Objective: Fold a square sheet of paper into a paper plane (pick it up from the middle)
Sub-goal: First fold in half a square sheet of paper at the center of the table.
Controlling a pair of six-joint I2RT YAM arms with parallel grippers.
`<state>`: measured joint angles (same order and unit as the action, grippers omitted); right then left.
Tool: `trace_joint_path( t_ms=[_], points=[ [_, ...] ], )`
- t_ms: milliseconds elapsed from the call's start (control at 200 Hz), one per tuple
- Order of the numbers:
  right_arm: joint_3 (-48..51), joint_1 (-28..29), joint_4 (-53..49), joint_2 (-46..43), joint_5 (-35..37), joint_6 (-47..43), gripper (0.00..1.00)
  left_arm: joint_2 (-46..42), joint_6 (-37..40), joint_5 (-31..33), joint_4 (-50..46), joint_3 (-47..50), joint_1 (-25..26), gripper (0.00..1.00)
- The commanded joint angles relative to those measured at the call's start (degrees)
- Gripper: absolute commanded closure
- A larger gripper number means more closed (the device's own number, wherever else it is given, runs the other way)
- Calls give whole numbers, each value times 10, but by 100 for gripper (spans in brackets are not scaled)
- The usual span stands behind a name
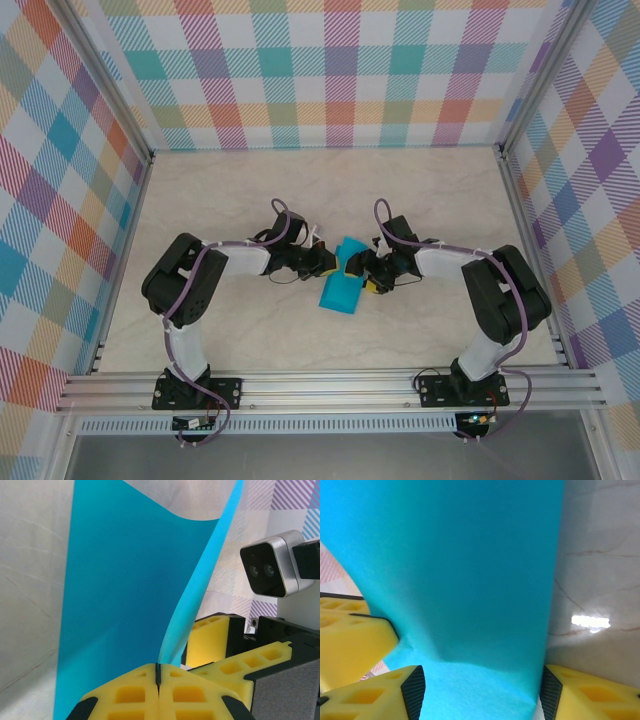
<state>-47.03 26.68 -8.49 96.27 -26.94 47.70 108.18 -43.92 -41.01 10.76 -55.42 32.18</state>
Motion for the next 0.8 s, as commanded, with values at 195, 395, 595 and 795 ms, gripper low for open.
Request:
trace_joint_path(
  t_ms=[195, 395, 595, 795],
  points=[
    [47, -15, 14, -87, 22, 23, 29, 0, -94, -46, 117, 17, 8, 97],
    [70, -28, 33, -111, 15, 34, 29, -64, -105, -27, 95, 19, 10, 96],
    [68, -29, 68, -104, -10, 49, 30, -67, -198, -28, 200, 51, 12, 94],
    [75, -37, 49, -136, 4, 44, 29, -52, -148, -2, 133, 49, 16, 93]
  ],
)
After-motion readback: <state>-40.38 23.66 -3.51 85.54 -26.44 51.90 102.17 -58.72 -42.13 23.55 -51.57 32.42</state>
